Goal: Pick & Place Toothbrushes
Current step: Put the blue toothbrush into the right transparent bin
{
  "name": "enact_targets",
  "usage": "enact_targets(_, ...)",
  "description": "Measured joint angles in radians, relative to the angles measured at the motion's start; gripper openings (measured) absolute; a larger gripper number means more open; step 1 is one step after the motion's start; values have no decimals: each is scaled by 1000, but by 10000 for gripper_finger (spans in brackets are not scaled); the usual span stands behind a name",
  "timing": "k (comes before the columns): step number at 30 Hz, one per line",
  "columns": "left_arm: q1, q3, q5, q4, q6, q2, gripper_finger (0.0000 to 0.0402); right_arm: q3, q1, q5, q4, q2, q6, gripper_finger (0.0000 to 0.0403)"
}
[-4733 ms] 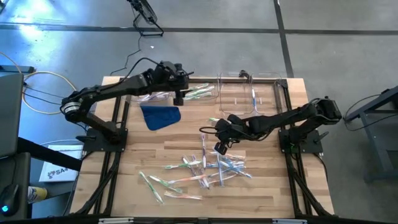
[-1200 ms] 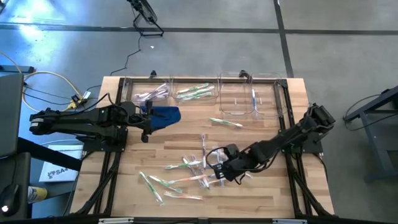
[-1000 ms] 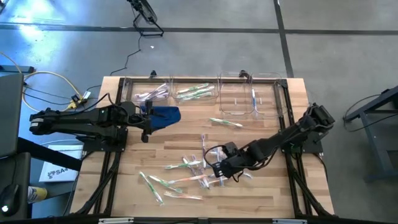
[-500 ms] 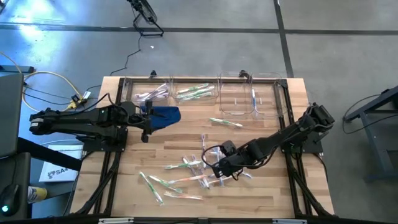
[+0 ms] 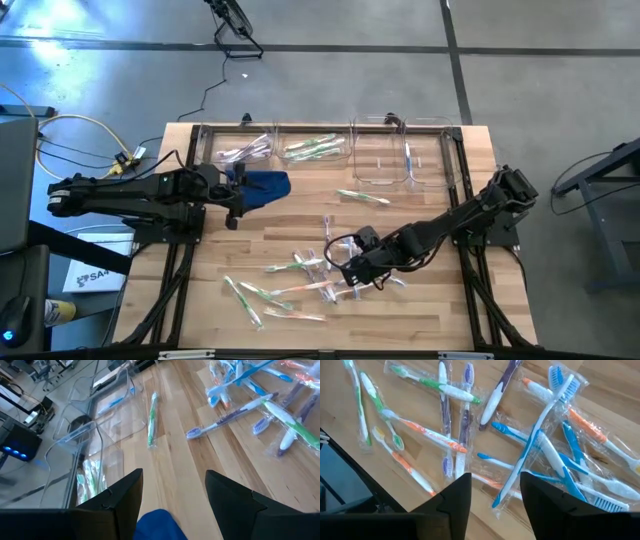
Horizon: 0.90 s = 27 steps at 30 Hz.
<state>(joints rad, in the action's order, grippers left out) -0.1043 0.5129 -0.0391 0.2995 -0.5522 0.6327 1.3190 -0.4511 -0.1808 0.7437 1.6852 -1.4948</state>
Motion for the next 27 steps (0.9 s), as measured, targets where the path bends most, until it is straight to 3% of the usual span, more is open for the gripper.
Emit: enact_targets(27, 0, 0, 1, 18, 0, 0, 210, 0, 0, 50, -1, 0, 0, 160)
